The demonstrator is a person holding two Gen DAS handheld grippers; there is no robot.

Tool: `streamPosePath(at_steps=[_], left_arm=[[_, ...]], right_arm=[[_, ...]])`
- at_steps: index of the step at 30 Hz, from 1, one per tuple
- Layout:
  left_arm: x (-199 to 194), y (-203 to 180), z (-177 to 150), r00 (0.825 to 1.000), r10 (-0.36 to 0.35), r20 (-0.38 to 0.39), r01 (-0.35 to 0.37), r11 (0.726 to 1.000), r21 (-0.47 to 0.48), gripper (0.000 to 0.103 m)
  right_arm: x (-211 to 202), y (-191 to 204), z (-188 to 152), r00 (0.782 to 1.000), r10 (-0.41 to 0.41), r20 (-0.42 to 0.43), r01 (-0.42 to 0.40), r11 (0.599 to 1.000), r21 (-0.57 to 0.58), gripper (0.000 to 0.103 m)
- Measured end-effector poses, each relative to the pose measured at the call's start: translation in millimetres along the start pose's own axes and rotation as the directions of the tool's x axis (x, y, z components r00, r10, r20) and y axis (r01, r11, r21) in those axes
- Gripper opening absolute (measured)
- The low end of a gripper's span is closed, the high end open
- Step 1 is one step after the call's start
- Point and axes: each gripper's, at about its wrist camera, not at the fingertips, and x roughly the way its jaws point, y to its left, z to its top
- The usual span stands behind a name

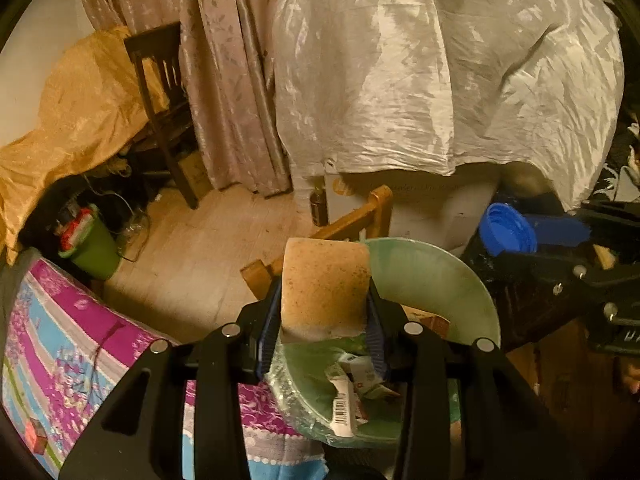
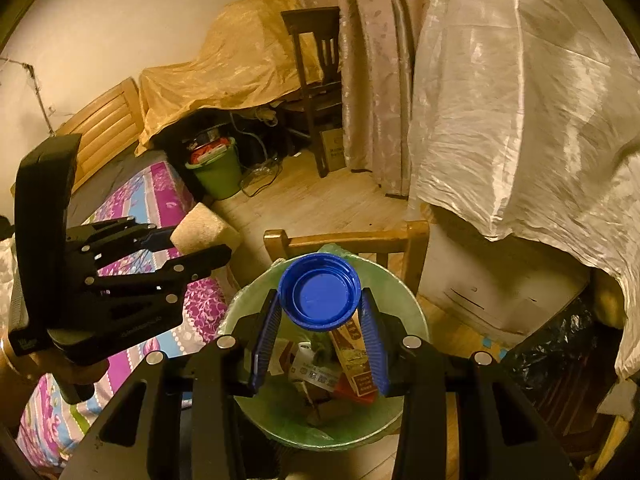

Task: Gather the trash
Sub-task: 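Carry the tan sponge and blue bottle cap over the green bin, then open both tools over the bin to drop sponge and blue cap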

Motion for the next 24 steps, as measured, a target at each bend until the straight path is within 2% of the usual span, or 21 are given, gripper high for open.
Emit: streamPosePath(at_steps=[1, 2, 6, 9, 17, 21, 24], left_arm=[[2, 2, 0, 1.000, -0.010, -0.016, 0.010, 1.000, -0.012, 0.049], [3, 7, -1, 0.999, -0.043, -0.020, 0.042, 0.998, -0.038, 0.049], [5, 20, -3, 0.990, -0.135, -0.032, 0.131, 0.984, -0.121, 0.049], [5, 21, -4, 0.987, -0.159, -0.024, 0.154, 0.978, -0.138, 0.049], [-2, 29, -10, 0.993, -0.116, -0.002, 0.115, 0.981, -0.159, 0.049], [-10, 39, -16, 0.998, -0.052, 0.021, 0.055, 0.981, -0.186, 0.049], [-21, 49, -23, 0.999, 0.013, 0.049, -0.002, 0.978, -0.209, 0.049]], right_arm=[[1, 0, -1, 1.000, -0.013, 0.003, 0.013, 1.000, -0.003, 0.067], [1, 0, -2, 1.000, -0.017, 0.005, 0.017, 1.000, -0.011, 0.070], [0, -4, -4, 1.000, -0.021, 0.011, 0.021, 1.000, 0.004, 0.070], [-2, -7, -4, 0.999, -0.025, 0.019, 0.025, 1.000, 0.013, 0.070], [-7, -6, -5, 0.999, -0.007, 0.041, 0.006, 1.000, 0.012, 0.070], [-13, -2, -5, 0.997, 0.006, 0.080, -0.007, 1.000, 0.011, 0.070], [-23, 5, -4, 0.988, -0.012, 0.156, 0.011, 1.000, 0.002, 0.070]])
